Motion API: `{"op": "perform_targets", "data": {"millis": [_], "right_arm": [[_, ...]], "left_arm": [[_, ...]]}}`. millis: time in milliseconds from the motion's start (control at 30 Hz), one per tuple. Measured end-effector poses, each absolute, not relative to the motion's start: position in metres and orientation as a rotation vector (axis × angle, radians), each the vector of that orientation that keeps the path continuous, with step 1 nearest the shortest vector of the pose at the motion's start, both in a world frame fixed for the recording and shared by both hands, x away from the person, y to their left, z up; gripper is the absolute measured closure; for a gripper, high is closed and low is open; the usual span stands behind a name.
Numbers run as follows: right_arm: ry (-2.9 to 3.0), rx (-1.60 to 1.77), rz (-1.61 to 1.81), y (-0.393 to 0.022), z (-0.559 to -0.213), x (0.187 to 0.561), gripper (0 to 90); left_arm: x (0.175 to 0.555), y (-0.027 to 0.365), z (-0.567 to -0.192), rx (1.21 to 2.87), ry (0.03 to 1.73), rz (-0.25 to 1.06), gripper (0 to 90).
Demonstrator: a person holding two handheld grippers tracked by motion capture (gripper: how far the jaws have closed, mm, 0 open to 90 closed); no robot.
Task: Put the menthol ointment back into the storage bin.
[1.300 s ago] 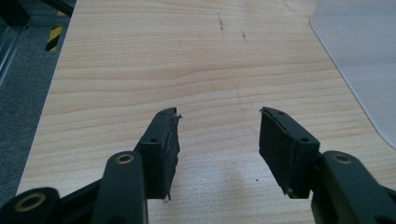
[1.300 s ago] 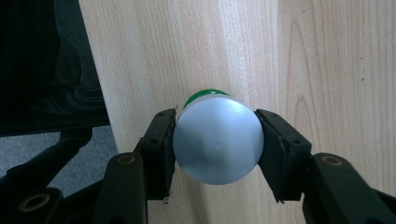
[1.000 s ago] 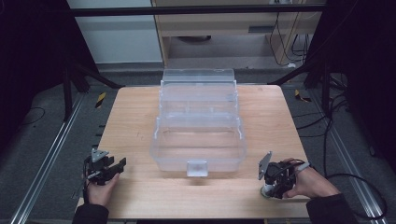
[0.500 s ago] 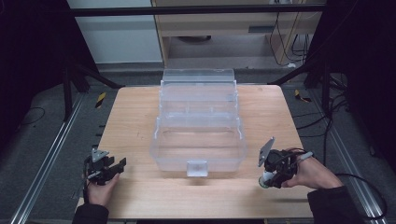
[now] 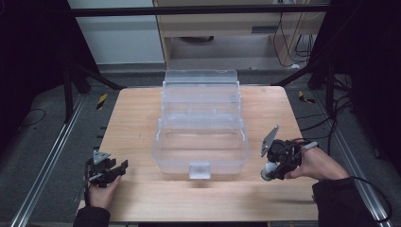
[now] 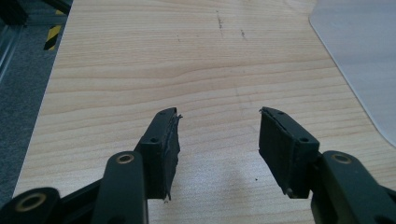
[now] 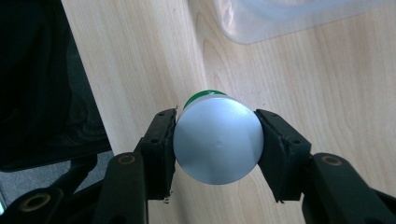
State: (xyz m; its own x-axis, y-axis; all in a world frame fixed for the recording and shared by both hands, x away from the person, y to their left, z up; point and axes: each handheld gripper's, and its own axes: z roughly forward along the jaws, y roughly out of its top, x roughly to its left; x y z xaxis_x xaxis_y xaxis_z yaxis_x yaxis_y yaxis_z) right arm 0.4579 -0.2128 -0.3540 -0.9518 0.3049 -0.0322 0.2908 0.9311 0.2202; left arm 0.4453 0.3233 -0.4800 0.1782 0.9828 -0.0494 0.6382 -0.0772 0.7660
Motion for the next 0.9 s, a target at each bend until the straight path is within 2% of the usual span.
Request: {"op": "perform_targets", "data": {"millis": [900], "right_arm": [[2.993,0.417,0.377,-0.183,-0.299,0.491,50.4]], "left_arm": [[0.446,0.323,-0.481,1.806,1.53,0.648,47.1]]}}
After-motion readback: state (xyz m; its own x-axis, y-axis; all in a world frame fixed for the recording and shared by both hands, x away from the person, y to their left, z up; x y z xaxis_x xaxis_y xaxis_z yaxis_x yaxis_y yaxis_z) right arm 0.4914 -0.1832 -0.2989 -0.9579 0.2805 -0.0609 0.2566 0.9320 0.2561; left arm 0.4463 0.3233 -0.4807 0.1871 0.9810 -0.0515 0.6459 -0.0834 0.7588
